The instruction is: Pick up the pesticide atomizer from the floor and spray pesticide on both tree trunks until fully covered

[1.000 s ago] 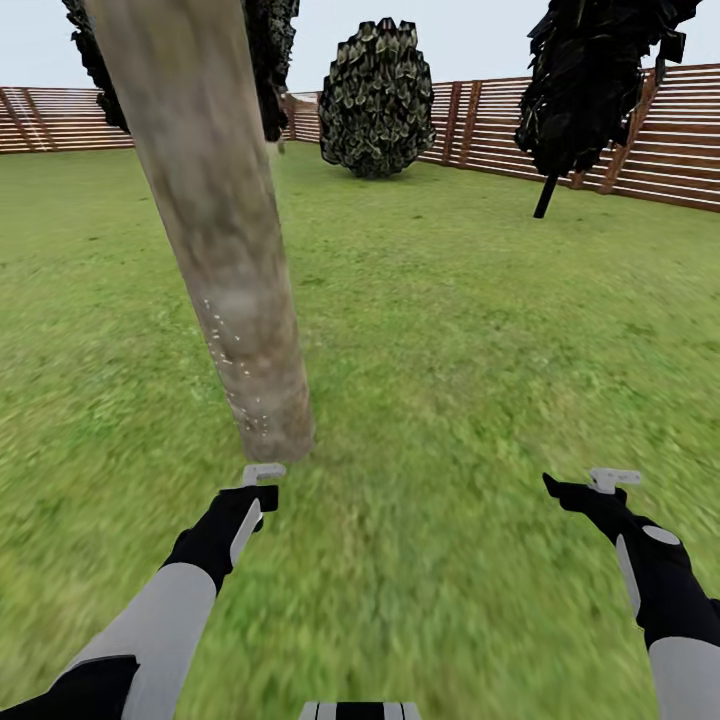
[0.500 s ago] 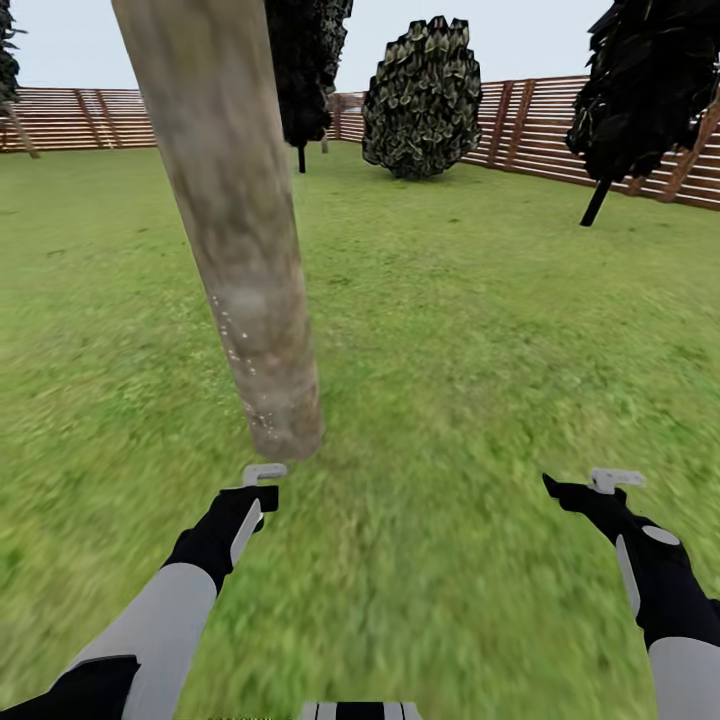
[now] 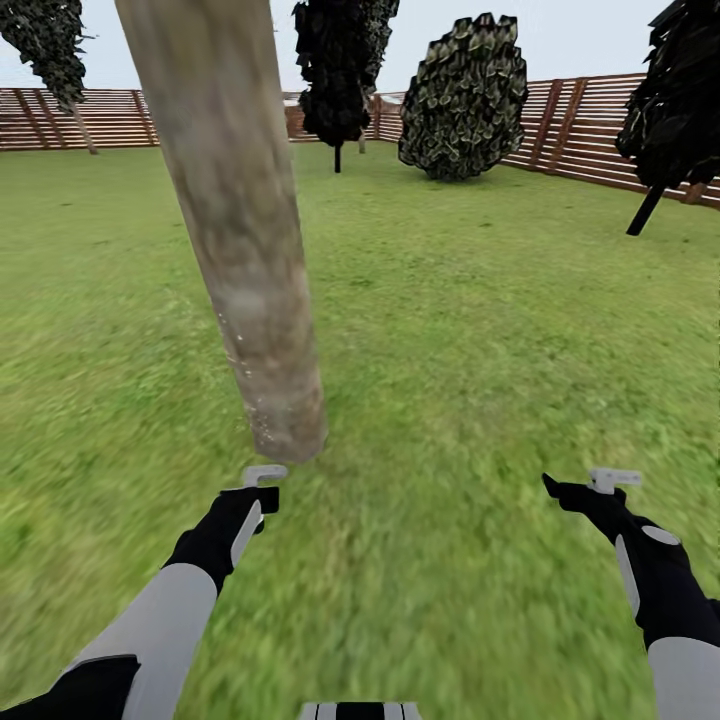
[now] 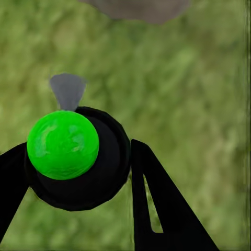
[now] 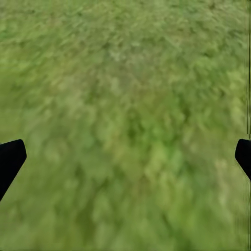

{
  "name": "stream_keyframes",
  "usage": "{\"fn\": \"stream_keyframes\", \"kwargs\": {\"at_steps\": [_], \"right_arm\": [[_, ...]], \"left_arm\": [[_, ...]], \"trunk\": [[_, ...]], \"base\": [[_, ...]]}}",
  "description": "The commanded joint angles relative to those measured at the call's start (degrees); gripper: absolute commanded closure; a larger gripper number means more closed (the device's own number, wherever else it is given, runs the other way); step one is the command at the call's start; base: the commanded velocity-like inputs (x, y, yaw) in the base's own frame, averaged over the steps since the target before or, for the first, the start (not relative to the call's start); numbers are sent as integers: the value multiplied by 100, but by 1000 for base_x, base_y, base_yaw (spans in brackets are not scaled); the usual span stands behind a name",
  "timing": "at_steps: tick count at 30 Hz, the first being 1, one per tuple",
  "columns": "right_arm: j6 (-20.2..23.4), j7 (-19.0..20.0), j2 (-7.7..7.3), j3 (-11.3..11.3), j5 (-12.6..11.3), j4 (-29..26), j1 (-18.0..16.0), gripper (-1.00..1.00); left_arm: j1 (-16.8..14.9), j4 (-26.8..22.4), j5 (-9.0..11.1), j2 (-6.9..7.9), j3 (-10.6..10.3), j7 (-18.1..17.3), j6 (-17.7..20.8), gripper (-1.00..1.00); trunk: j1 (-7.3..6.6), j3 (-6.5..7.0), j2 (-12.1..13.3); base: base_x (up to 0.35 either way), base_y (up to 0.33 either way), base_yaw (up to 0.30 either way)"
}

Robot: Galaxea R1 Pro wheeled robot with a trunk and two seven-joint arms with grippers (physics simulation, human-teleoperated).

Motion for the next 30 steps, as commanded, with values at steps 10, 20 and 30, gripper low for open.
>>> {"fn": "stream_keyframes", "kwargs": {"at_steps": [10, 20, 30], "right_arm": [[2, -3, 0, 0, 0, 2, 0, -100], [-6, -12, -6, 0, 9, -6, 0, -100], [1, -12, -9, -9, 9, -14, 0, -100]], "left_arm": [[2, 0, 9, -4, 4, 1, -6, 100], [52, -537, 28, -50, 3, -34, 58, 100], [-37, -2347, 11, -86, -12, 25, 1831, 100]], "trunk": [[0, -23, 0], [0, -28, 0], [0, -28, 0]], "base": [[1, -329, 134], [0, -46, 27], [0, 0, 0]]}}
